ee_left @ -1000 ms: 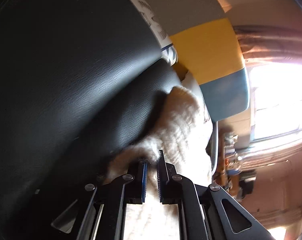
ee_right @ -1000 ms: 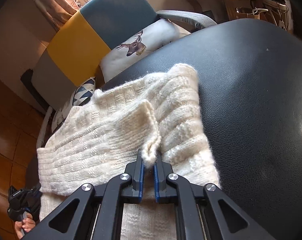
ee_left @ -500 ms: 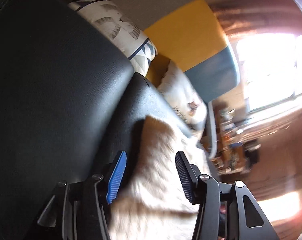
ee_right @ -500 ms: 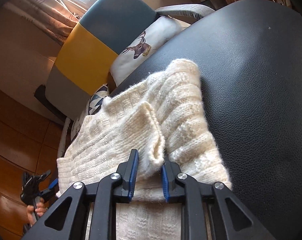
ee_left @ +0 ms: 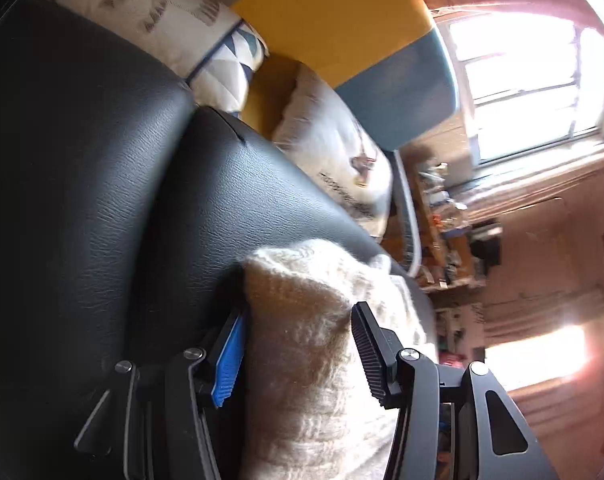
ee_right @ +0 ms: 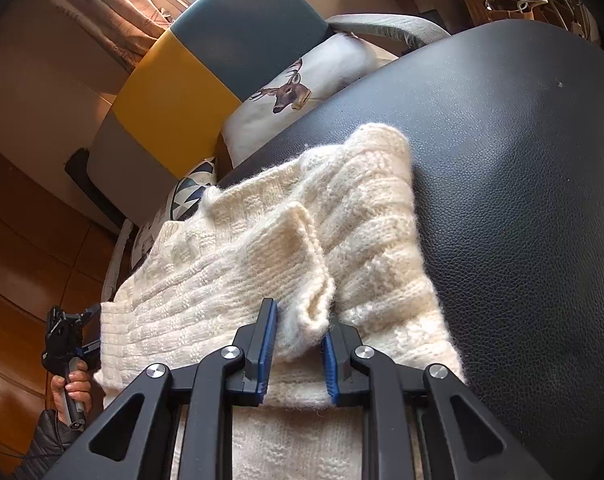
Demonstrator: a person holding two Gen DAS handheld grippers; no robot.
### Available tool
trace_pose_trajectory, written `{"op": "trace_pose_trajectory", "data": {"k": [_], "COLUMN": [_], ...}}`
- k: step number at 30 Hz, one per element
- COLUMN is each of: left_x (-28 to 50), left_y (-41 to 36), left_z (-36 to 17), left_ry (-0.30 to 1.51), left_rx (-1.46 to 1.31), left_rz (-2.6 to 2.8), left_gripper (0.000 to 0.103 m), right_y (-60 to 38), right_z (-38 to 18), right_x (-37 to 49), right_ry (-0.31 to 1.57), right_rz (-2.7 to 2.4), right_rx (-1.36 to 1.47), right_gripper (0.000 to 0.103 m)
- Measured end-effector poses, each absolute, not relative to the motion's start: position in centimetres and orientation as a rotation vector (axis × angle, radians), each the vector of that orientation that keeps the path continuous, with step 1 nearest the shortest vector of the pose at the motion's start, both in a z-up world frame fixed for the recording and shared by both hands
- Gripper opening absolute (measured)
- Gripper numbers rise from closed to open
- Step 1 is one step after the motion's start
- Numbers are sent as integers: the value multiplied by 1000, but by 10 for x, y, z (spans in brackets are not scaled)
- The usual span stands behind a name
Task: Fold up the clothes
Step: 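Press the folded sweater side flat with the left gripper while the right gripper holds the sleeve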
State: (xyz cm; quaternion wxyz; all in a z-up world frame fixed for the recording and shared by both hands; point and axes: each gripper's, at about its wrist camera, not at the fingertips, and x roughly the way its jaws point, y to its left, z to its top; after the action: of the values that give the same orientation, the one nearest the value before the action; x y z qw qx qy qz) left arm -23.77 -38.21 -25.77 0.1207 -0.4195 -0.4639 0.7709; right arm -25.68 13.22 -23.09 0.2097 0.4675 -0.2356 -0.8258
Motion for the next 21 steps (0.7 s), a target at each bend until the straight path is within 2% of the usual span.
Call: {"op": "trace_pose_trajectory", "data": {"k": [4,8,12,20,21], "left_x": [-233,-235,-225,-241,-245], "left_y": [-392,-391,-409,-392,-387], "left_z": [-265,-263,-266,-247,-245], "left_ry": [-1462,-1431,-1551,-1199,-1139], "left_rx": [-1156,-1123,-1099,-1215,-1226], "left_rz": [2165,2131,2104,2222,2248], "left_gripper": [54,54,54,54,48], "right_y": [130,130,129,127,127], "right_z": [-231,-231,-231,-229,-228], "right_x": [-254,-253,-253,-256,-257], "right_ry": [-631,-627,-618,-613,-605], "right_rz": [-2314,-2322,-2323,-2318,-2321], "right_rx": [1282,1274,1278,1305,1316], "right_gripper": [20,20,20,20,20]}}
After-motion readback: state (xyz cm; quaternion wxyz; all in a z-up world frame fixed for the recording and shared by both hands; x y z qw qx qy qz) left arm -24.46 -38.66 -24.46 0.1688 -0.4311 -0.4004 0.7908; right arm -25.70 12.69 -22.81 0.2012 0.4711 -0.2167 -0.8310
